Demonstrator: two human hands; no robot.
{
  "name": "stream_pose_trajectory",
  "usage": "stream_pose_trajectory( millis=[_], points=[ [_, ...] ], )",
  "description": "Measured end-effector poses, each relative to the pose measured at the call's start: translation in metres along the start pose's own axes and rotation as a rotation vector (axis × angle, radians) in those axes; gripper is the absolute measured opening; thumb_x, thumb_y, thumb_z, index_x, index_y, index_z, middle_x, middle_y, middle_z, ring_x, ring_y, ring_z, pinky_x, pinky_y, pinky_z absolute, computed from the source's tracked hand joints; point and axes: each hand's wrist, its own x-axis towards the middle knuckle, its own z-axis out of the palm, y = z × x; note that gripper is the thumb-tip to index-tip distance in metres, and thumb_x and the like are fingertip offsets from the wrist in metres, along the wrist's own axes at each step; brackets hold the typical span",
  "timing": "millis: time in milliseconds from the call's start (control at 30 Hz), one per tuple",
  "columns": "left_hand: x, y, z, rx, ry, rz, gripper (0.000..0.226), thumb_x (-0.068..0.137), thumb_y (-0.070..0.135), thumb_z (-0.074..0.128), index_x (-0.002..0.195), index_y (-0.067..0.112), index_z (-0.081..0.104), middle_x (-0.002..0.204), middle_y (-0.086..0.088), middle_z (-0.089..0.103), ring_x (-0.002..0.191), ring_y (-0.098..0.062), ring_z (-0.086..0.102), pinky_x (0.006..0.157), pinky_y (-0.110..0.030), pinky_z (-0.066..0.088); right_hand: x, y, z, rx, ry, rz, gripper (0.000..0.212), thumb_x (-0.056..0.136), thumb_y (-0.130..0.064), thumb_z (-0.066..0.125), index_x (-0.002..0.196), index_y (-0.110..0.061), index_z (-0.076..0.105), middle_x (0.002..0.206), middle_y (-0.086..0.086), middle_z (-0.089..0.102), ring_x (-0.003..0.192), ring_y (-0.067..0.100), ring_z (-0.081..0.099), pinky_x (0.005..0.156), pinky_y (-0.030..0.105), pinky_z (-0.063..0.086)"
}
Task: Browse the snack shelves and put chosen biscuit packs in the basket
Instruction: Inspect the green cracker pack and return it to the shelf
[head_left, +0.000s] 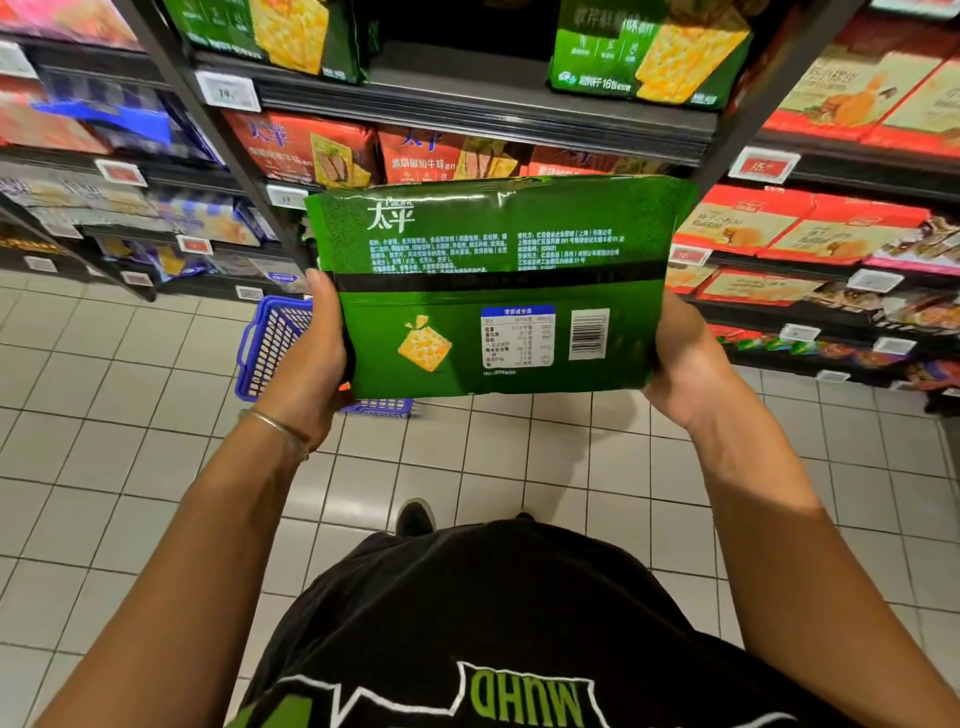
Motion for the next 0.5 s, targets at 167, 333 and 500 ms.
stream_pose_trajectory(
  millis=[167, 333, 500],
  points=[
    [0.003, -0.001, -0.001, -0.073, -0.061, 0.008, 0.071, 0.094, 0.080, 0.025, 0.134, 0.039, 0.065, 0.128, 0.004, 0.073, 0.118, -0.017, 0.069, 0.102, -0.047, 0.053, -0.005, -0.004, 0.001, 0.001, -0.025, -0.060, 0.040, 0.101, -0.044, 0.051, 0.081, -0.038, 0.084, 0.098, 0.000, 0.082, 0.091, 0.020, 0.079, 0.066, 0.033, 0.063],
    [0.001, -0.002, -0.006, -0.114, -0.080, -0.027, 0.049, 0.097, 0.069, 0.044, 0.112, 0.038, 0.079, 0.123, 0.004, 0.075, 0.113, -0.017, 0.072, 0.085, -0.036, 0.061, -0.008, -0.019, 0.004, -0.071, -0.109, -0.219, 0.027, 0.105, -0.025, 0.048, 0.111, -0.021, 0.075, 0.110, 0.008, 0.079, 0.101, 0.026, 0.077, 0.082, 0.042, 0.064],
    [-0.005, 0.003, -0.017, -0.224, -0.145, -0.111, 0.039, 0.093, 0.058, 0.058, 0.107, 0.032, 0.082, 0.121, -0.001, 0.076, 0.105, -0.019, 0.075, 0.073, -0.036, 0.064, -0.011, -0.036, 0.000, -0.053, -0.221, -0.348, 0.052, 0.108, -0.011, 0.044, 0.158, -0.026, 0.039, 0.147, 0.015, 0.059, 0.127, 0.034, 0.064, 0.099, 0.052, 0.057]
  ],
)
